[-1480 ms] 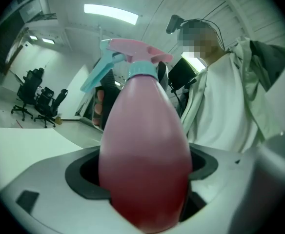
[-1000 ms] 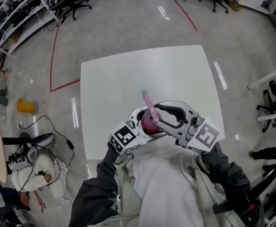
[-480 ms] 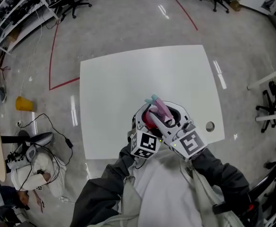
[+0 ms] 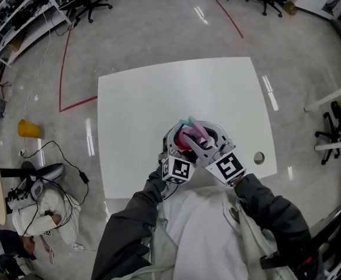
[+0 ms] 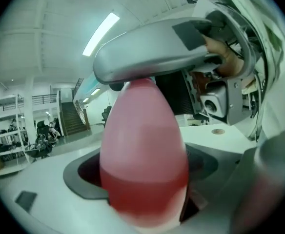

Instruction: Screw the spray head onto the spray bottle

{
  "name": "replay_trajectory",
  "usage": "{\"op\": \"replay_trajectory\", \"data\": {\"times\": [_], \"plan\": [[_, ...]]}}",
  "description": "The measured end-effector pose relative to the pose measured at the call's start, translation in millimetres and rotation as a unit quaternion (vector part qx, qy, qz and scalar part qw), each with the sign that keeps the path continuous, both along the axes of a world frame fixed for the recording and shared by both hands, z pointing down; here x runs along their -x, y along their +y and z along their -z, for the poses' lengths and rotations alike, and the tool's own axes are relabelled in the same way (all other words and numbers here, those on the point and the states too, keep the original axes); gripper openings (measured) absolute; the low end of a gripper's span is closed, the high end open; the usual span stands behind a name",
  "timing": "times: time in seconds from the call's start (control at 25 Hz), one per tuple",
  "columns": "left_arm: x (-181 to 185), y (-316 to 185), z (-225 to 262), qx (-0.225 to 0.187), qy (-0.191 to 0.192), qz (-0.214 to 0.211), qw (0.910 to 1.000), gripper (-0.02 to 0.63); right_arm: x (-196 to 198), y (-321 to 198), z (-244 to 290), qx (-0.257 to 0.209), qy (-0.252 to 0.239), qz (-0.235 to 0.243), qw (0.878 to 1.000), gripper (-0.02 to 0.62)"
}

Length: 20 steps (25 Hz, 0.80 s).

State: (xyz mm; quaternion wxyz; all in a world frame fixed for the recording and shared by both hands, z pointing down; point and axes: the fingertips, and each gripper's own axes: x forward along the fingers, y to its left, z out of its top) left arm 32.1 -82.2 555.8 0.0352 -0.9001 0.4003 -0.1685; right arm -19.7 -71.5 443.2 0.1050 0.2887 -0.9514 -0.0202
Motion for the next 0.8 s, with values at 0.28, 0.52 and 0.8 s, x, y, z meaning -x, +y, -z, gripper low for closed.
{"op": "replay_trajectory", "data": {"times": [0.28,0.52,0.8], "plan": [[59,18,-39,0.053,-0.01,0.066,0.9964,0.453,10,-48,-18,-0.031,0.009,-0.016,0.999,0.126],[97,35,-27,0.04,-0.001,0.14,0.9894,0.031,22,-47,-53,-0.073,0.011,-0.016,0.997,0.127],[104,40,-13,0.047,0.028,0.183,0.9815,0.005,8,-29,-55,-0.076,-0.024,-0.029,0.996,0.282]]}}
